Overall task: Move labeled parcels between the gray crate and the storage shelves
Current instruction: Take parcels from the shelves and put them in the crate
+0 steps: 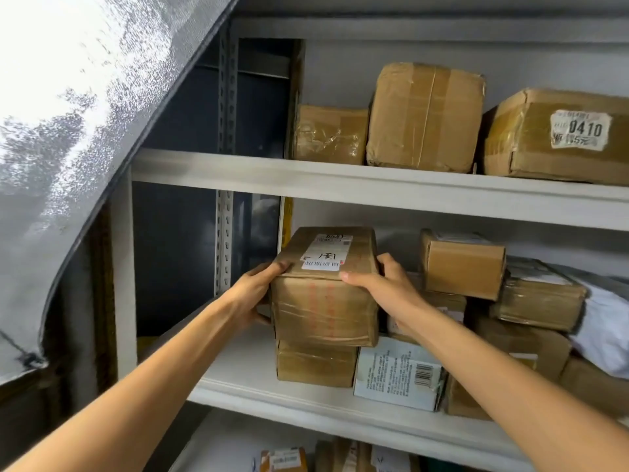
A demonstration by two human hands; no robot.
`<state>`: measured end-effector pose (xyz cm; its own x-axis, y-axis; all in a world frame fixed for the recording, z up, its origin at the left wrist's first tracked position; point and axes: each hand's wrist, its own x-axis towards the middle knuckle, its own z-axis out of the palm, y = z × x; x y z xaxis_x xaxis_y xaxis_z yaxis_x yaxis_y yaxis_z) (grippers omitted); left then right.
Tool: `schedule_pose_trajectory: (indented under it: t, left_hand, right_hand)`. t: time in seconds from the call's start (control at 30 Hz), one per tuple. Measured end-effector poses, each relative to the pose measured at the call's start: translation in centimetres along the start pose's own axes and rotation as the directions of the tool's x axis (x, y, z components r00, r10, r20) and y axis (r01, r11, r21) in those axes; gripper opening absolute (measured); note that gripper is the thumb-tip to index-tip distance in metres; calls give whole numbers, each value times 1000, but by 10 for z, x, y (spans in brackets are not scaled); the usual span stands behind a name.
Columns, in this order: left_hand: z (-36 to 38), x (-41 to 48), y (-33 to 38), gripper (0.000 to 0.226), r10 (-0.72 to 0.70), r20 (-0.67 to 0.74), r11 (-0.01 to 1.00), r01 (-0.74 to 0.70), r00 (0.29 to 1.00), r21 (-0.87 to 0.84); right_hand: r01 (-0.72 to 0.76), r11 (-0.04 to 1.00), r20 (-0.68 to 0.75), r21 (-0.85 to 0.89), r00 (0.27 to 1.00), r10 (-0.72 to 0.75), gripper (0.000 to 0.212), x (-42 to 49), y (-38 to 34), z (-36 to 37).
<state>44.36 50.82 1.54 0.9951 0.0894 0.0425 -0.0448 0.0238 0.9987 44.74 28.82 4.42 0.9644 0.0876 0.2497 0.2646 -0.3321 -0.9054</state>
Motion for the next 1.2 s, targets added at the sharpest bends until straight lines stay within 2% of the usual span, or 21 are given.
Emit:
schedule_pose_trajectory:
  t: [0.13, 0.27, 0.37, 0.43, 0.57, 0.77, 0.9, 1.0, 1.1, 1.13, 1.2]
  left_hand:
    - [-2, -11, -8, 54, 62, -2, 997, -62, 998, -50]
    - [-1, -22, -19, 68, 88, -13, 992, -89, 996, -93]
    - [-1, -29, -26, 72, 104, -10, 983, -105, 994, -151]
    - [-3, -33, -31, 68, 118, -3, 975, -116, 993, -188]
    - [-8, -41, -45, 56, 171, 37, 961, -159, 985, -225]
    - [-5, -54, -64, 64, 251, 63, 930, -223, 966, -291]
    - [-9, -70, -64, 61, 250, 71, 951, -232, 966, -203]
    - [-10, -81, -63, 56, 271, 92, 960, -262, 958, -103]
    - [-7, -89, -68, 56, 302, 64, 952, -297, 951, -74]
    - [-6, -91, -70, 56, 313, 44, 948, -310, 949, -70]
    - [-2, -97, -75, 54, 334, 11, 942, -332, 943, -55]
  right_hand:
    - [23, 995, 44, 98, 999, -27, 62, -11, 3, 1]
    - [16, 989, 38, 147, 999, -22, 85, -16, 13, 5]
    - [34, 975, 56, 222, 997, -48, 89, -22, 22, 9]
    - [64, 973, 59, 223, 995, -79, 86, -27, 25, 11]
    - [82, 971, 88, 226, 991, -104, 97, -37, 32, 11]
    - [106, 977, 131, 186, 983, -132, 93, -49, 45, 8]
    - [114, 971, 160, 209, 976, -149, 98, -55, 45, 4]
    - [130, 977, 213, 167, 963, -165, 95, -60, 46, 2]
    - [198, 975, 244, 99, 945, -217, 104, -67, 51, 1]
    - [231, 969, 241, 83, 939, -244, 103, -70, 54, 2]
    - [287, 956, 208, 67, 933, -295, 88, -75, 59, 2]
